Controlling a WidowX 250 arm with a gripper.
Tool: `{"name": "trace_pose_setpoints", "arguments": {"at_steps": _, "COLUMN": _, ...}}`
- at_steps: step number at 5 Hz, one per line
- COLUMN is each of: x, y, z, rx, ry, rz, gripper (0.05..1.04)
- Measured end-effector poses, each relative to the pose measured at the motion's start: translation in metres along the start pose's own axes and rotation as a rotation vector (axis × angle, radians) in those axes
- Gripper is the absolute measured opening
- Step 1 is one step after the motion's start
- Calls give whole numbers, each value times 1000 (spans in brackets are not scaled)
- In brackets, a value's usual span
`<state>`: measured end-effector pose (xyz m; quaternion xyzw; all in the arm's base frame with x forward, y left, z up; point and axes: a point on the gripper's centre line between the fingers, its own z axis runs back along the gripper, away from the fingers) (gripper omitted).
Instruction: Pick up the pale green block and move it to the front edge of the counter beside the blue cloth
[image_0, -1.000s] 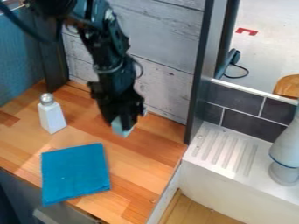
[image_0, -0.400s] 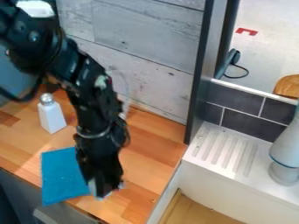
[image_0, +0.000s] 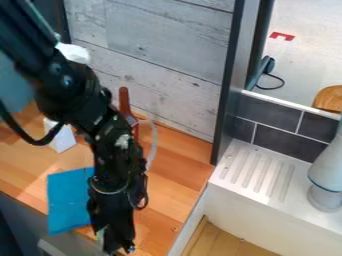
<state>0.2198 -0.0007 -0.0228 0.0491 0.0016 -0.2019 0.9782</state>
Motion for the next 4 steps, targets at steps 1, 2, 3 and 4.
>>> {"name": "trace_pose_setpoints", "arguments": {"at_steps": 1, "x": 11, "y": 4, "z": -7, "rx": 9, "ry": -4, "rz": -18, "gripper": 526}}
{"name": "trace_pose_setpoints", "arguments": {"at_steps": 2, "x": 23, "y": 5, "z": -5, "rx": -2, "ry": -28, "rz": -13, "gripper": 597}}
{"name": "trace_pose_setpoints", "arguments": {"at_steps": 3, "x": 37, "y": 4, "z": 16, "rx": -42, "ry": -75, "rz": 1, "gripper": 906}}
{"name": "trace_pose_setpoints", "arguments": {"at_steps": 4, "x": 54, "y": 13, "z": 67, "rx": -84, "ry": -169, "rz": 70, "gripper": 1013}}
